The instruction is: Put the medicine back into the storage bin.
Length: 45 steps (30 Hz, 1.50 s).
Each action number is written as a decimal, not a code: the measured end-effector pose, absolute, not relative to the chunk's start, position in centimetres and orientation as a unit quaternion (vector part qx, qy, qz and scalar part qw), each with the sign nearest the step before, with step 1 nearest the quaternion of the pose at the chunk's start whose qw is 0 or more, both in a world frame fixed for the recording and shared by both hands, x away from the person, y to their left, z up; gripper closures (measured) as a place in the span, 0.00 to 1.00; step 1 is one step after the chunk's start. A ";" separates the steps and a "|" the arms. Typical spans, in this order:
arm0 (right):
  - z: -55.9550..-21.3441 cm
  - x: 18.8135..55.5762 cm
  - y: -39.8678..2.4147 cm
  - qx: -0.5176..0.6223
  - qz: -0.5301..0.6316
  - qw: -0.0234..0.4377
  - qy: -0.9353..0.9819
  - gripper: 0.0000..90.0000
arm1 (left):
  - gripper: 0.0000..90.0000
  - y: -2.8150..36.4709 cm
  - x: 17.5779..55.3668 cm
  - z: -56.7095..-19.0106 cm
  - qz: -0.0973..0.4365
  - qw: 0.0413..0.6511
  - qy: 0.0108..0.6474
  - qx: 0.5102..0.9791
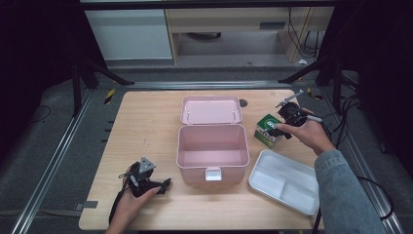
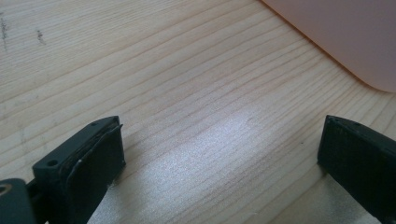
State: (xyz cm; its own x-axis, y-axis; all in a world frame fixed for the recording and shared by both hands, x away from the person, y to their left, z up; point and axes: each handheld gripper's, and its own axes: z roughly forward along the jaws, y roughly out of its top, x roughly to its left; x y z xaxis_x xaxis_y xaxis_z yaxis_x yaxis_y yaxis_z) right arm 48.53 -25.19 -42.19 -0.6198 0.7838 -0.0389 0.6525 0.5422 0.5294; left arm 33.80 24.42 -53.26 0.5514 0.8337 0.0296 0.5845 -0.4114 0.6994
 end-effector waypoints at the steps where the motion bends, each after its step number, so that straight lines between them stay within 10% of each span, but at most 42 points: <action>1: -42.3 48.7 -25.2 0.410 0.240 0.137 0.869 0.09 | 0.00 24.4 33.8 -53.3 0.191 0.328 0.435 0.817; 45: -46.7 54.3 -23.2 0.390 0.149 0.069 0.906 0.13 | 0.00 24.4 33.8 -53.3 0.191 0.327 0.433 0.818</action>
